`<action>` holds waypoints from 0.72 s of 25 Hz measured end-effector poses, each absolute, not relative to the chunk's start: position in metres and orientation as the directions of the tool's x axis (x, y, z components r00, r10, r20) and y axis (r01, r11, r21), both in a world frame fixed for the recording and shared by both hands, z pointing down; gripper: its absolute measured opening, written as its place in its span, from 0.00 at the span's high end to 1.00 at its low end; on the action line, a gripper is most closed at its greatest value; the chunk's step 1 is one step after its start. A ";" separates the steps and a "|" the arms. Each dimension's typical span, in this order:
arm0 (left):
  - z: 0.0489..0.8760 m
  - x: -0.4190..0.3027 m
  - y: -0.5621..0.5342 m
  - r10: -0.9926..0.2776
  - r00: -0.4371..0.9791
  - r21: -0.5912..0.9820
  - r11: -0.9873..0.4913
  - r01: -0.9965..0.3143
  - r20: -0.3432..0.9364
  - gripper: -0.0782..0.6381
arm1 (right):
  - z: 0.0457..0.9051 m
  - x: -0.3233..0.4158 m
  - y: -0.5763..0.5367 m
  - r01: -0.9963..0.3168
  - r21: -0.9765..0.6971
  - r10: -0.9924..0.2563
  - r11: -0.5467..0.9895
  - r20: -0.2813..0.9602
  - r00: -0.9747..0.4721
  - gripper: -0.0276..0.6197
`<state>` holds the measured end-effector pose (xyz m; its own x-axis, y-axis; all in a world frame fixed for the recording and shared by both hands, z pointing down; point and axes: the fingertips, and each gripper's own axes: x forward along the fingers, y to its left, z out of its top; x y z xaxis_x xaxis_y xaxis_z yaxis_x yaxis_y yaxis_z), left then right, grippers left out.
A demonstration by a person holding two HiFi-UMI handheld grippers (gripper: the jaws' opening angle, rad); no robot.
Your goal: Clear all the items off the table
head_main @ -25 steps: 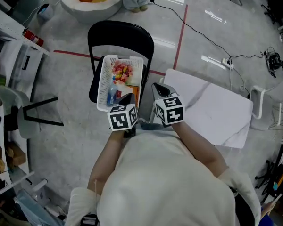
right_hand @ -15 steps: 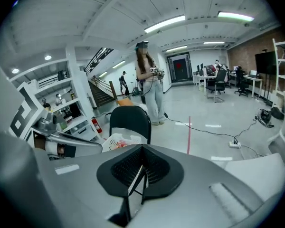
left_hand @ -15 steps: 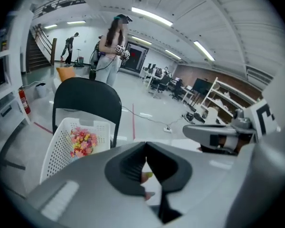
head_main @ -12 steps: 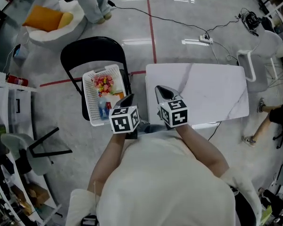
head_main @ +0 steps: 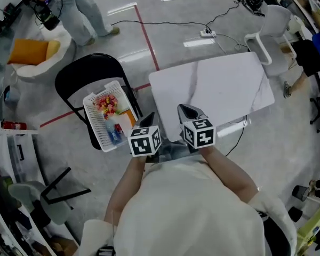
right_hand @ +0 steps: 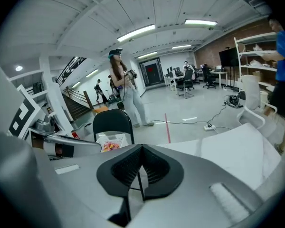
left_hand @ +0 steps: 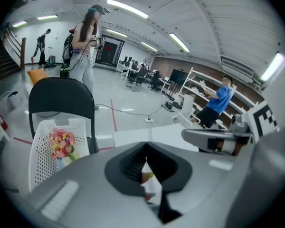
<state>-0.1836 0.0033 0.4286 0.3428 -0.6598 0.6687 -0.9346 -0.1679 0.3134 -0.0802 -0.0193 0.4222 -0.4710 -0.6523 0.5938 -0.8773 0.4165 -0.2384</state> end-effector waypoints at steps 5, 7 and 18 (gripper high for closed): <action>0.427 -0.176 0.029 -0.646 0.371 0.320 -0.201 -0.926 0.667 0.88 | 0.420 -0.067 0.015 -0.895 -0.246 -0.675 0.372 0.590 -0.442 0.96; 0.427 -0.173 0.037 -0.643 0.379 0.325 -0.207 -0.923 0.666 0.88 | 0.419 -0.062 0.025 -0.901 -0.244 -0.685 0.359 0.587 -0.432 0.96; 0.420 -0.167 0.075 -0.644 0.401 0.335 -0.230 -0.914 0.652 0.88 | 0.405 -0.043 0.062 -0.924 -0.235 -0.743 0.302 0.549 -0.382 0.96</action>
